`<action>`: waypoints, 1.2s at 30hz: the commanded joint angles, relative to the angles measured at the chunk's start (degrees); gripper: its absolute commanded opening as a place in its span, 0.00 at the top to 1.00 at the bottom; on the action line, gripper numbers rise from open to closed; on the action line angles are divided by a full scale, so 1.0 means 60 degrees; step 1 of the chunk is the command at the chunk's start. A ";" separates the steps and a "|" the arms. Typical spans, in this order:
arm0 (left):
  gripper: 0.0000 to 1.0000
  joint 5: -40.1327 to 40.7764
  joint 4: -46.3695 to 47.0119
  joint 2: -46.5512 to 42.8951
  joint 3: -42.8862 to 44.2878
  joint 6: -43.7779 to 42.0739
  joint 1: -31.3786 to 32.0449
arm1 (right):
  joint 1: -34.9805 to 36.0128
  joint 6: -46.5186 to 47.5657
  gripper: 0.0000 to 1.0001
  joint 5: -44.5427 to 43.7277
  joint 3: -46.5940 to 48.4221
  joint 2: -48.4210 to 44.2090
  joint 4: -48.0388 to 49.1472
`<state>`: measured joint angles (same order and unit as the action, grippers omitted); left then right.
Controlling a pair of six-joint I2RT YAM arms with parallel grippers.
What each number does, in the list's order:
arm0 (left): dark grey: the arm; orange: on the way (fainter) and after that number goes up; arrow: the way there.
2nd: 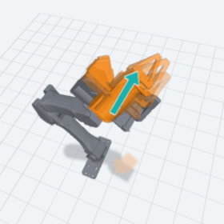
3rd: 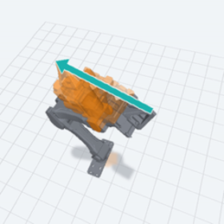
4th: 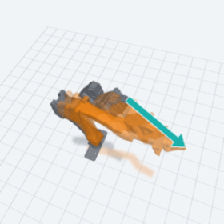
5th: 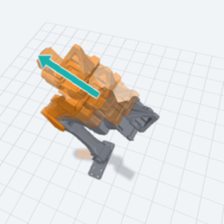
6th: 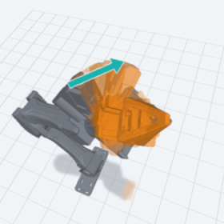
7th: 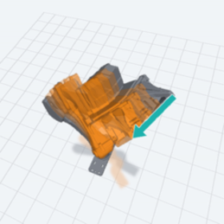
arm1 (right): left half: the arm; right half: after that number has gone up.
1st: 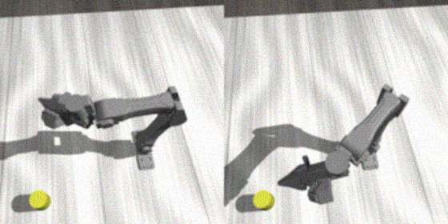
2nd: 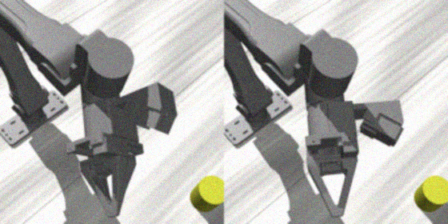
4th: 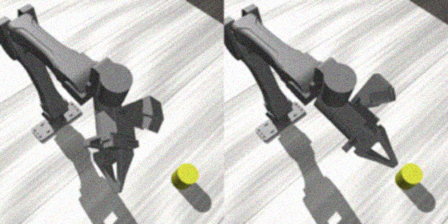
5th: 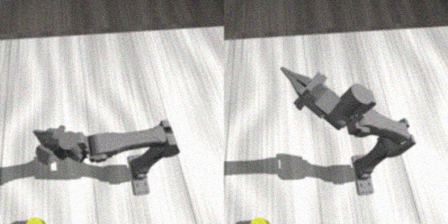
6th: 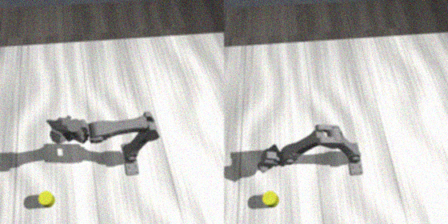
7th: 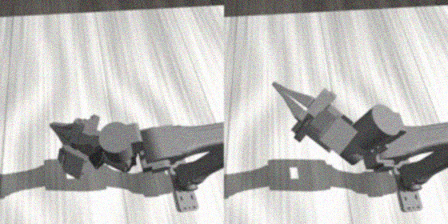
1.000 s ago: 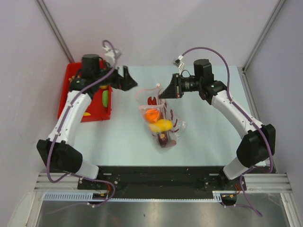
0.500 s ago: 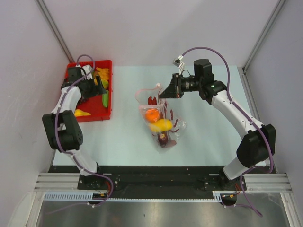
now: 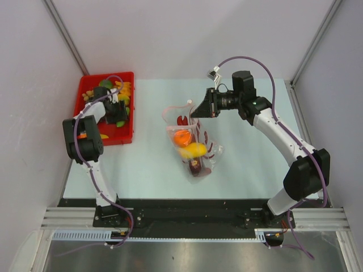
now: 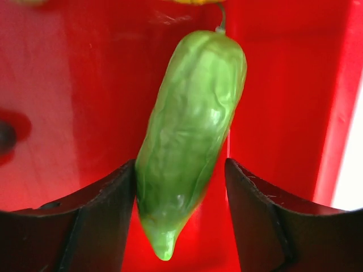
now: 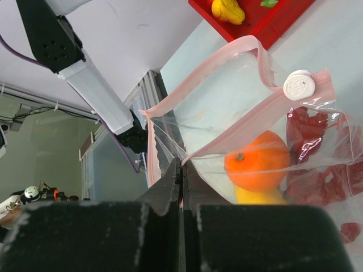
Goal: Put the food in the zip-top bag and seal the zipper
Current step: Pick up the fake vegetable from the bin, then place the fake vegetable in the zipper food storage bag.
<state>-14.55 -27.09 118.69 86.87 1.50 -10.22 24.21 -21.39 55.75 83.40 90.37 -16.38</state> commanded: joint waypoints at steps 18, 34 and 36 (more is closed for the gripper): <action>0.62 -0.3669 -0.0422 -0.4796 0.1825 -0.0045 0.2094 | 0.0199 -0.0054 1.00 0.0011 0.0339 -0.0017 0.0577; 0.61 -0.3889 0.1204 -0.6481 -0.2200 0.1128 0.5848 | 0.0287 0.0093 1.00 0.0025 0.0442 -0.0149 0.0489; 0.57 -0.4020 0.1191 -0.6555 -0.2349 0.1084 0.5878 | 0.0287 0.0078 1.00 0.0025 0.0442 -0.0149 0.0489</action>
<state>-36.69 -22.55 83.57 74.59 7.05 24.45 25.67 -21.32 55.31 83.40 90.45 -16.01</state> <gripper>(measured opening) 0.503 0.010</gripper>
